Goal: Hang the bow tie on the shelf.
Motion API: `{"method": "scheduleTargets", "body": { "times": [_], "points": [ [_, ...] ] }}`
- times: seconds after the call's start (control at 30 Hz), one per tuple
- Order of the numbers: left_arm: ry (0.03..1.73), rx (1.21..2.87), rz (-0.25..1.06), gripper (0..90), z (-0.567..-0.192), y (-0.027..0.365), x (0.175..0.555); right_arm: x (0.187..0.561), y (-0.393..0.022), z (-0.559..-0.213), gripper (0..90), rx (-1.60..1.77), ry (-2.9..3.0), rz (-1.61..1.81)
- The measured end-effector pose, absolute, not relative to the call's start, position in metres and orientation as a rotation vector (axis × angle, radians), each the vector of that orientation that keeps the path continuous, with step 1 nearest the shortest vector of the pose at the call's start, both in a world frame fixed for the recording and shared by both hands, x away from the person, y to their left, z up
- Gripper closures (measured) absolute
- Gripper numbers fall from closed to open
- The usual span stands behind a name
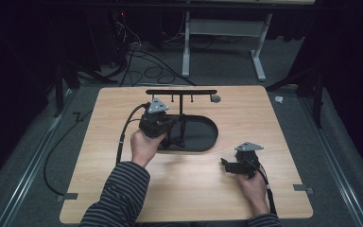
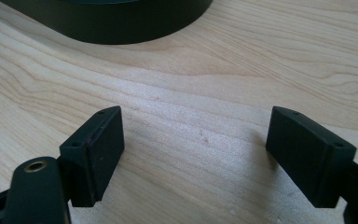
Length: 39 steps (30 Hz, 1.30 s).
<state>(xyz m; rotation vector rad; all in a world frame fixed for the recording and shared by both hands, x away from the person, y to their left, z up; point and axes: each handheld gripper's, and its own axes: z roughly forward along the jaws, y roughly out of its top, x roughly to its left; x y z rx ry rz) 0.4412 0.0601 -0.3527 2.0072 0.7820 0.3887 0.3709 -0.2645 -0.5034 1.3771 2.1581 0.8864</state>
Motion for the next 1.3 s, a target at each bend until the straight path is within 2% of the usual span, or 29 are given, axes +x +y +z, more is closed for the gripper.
{"method": "scheduleTargets", "body": {
  "times": [0.67,1.3],
  "points": [
    [0.828,1.958,0.513,87.0,-0.333,0.055,0.476,0.37,-0.264,-0.503,20.4,1.373,2.163,0.887],
    [0.929,1.931,0.574,86.6,-0.344,0.062,0.499,0.37,-0.264,-0.503,20.5,1.37,2.166,0.891]
  ]
}}
